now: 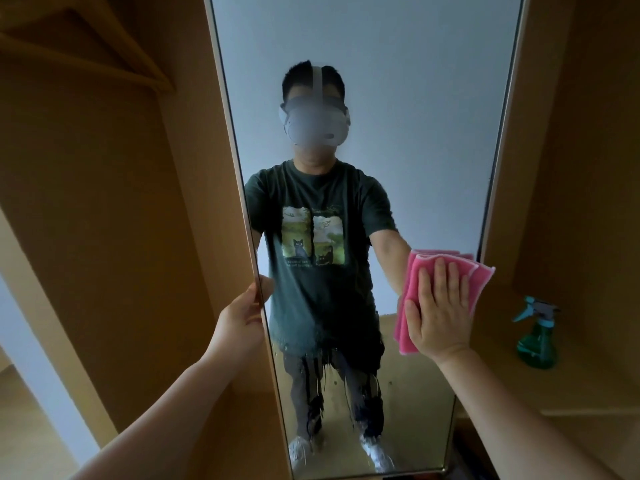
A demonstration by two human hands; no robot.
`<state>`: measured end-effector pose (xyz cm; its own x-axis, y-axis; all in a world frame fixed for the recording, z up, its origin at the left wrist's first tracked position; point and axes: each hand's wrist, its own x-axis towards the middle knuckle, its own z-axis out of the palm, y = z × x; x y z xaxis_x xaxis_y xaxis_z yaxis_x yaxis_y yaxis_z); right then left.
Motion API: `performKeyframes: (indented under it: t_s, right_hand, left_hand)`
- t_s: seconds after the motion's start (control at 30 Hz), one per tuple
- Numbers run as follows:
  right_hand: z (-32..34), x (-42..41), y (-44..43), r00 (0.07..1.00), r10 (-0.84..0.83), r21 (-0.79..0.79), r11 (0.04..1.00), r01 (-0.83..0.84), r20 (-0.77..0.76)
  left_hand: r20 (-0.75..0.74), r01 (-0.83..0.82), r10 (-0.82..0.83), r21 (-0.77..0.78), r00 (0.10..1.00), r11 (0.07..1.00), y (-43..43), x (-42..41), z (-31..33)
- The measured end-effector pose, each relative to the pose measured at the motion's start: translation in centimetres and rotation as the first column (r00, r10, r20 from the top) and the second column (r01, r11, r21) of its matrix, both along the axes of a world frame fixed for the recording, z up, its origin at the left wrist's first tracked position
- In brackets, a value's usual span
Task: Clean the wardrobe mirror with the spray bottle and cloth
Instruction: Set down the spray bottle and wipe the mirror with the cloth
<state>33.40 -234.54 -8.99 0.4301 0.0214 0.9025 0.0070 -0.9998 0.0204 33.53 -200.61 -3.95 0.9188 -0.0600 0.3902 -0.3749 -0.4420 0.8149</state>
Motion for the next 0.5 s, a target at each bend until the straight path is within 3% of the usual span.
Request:
performKeyframes:
  t_s: [0.27,0.5]
  right_hand:
    - [8.2,1.2,-1.1,0.986,0.011,0.000,1.000,-0.011,0.169]
    - [18.2,1.9,-1.4,0.977,0.001,-0.025,1.000,0.005,0.213]
  left_hand:
    - [-0.036,0.013,-0.013,-0.016,0.999,1.000,0.1,0.0,0.0]
    - [-0.040,0.013,-0.013,-0.014,0.999,1.000,0.2,0.4,0.0]
